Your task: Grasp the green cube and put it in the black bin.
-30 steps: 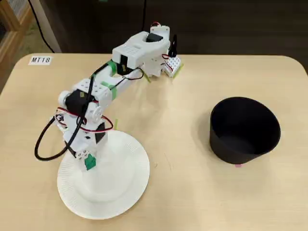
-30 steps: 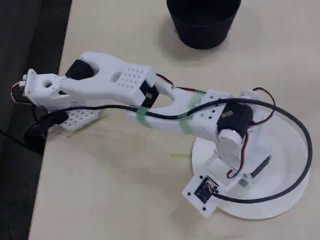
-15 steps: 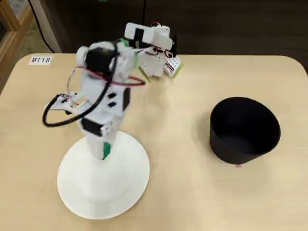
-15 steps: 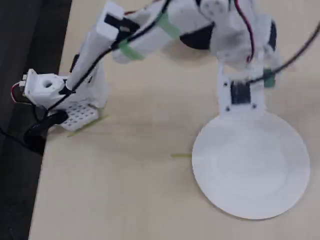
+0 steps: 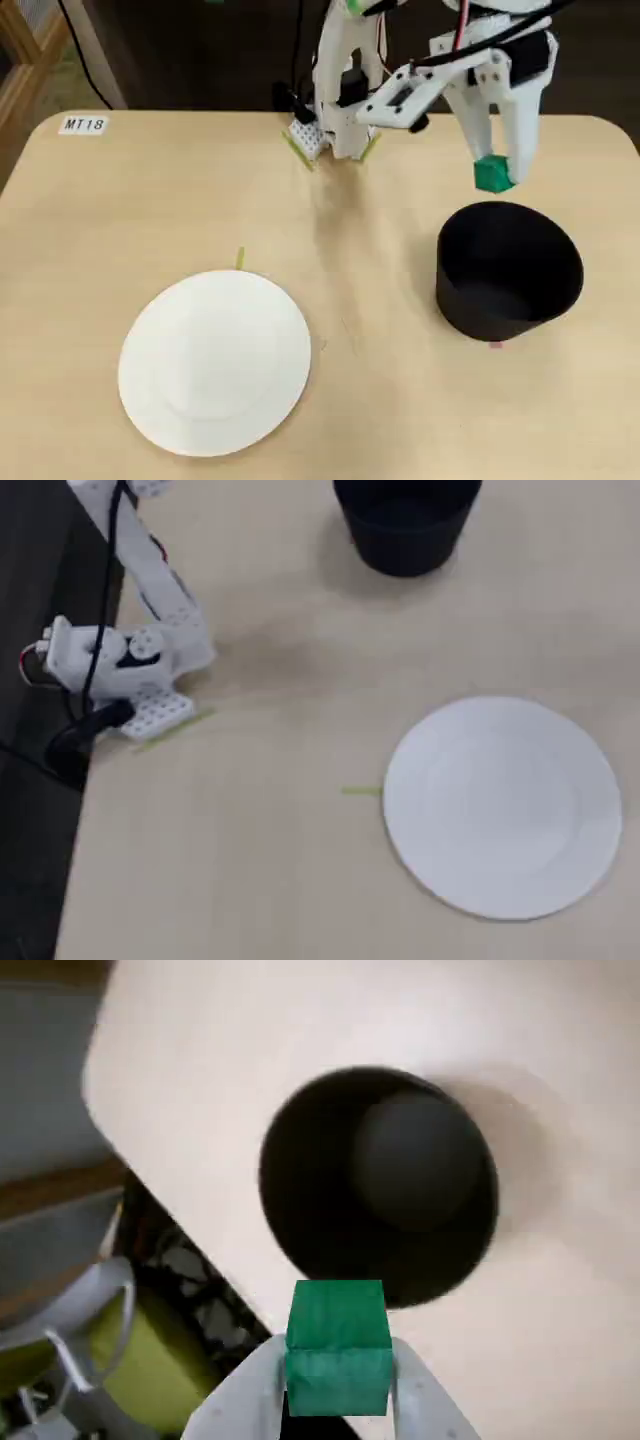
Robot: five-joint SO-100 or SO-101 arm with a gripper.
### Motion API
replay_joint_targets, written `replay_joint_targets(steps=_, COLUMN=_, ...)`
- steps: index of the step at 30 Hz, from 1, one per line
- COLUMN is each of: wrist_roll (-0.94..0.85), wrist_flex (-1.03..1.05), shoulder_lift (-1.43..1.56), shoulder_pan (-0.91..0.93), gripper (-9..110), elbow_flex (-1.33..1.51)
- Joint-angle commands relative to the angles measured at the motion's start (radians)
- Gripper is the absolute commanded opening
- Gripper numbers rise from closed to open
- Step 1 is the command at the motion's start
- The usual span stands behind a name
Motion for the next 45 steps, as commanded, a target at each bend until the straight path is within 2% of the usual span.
replay_joint_targets(steps=1, wrist_roll=0.017, wrist_flex=0.003, shoulder_lift=0.029, shoulder_pan=-0.057, gripper=0, elbow_flex=0.112)
replay_joint_targets(steps=8, wrist_roll=0.029, wrist_flex=-0.118, shoulder_lift=-0.005, shoulder_pan=-0.087, gripper=0, elbow_flex=0.258)
replay_joint_targets(steps=23, wrist_roll=0.063, wrist_flex=-0.423, shoulder_lift=-0.155, shoulder_pan=-0.103, gripper=0, elbow_flex=0.261)
replay_joint_targets(steps=29, wrist_roll=0.106, wrist_flex=-0.440, shoulder_lift=-0.186, shoulder_pan=-0.100, gripper=0, elbow_flex=0.261)
replay_joint_targets(steps=30, wrist_roll=0.112, wrist_flex=-0.430, shoulder_lift=-0.186, shoulder_pan=-0.098, gripper=4, elbow_flex=0.261)
replay_joint_targets(steps=32, wrist_roll=0.107, wrist_flex=-0.407, shoulder_lift=-0.183, shoulder_pan=-0.097, gripper=27, elbow_flex=0.261)
replay_joint_targets(steps=34, wrist_roll=0.132, wrist_flex=-0.393, shoulder_lift=-0.176, shoulder_pan=-0.087, gripper=36, elbow_flex=0.261)
replay_joint_targets(steps=36, wrist_roll=0.161, wrist_flex=-0.383, shoulder_lift=-0.169, shoulder_pan=-0.078, gripper=32, elbow_flex=0.261)
replay_joint_targets(steps=37, wrist_roll=0.163, wrist_flex=-0.383, shoulder_lift=-0.161, shoulder_pan=-0.075, gripper=27, elbow_flex=0.261)
replay_joint_targets(steps=38, wrist_roll=0.161, wrist_flex=-0.390, shoulder_lift=-0.153, shoulder_pan=-0.074, gripper=10, elbow_flex=0.261)
replay_joint_targets(steps=39, wrist_roll=0.153, wrist_flex=-0.397, shoulder_lift=-0.146, shoulder_pan=-0.072, gripper=0, elbow_flex=0.261)
replay_joint_targets(steps=42, wrist_roll=0.175, wrist_flex=-0.385, shoulder_lift=-0.115, shoulder_pan=-0.029, gripper=0, elbow_flex=0.252)
replay_joint_targets(steps=45, wrist_roll=0.195, wrist_flex=-0.339, shoulder_lift=-0.008, shoulder_pan=0.109, gripper=0, elbow_flex=0.261)
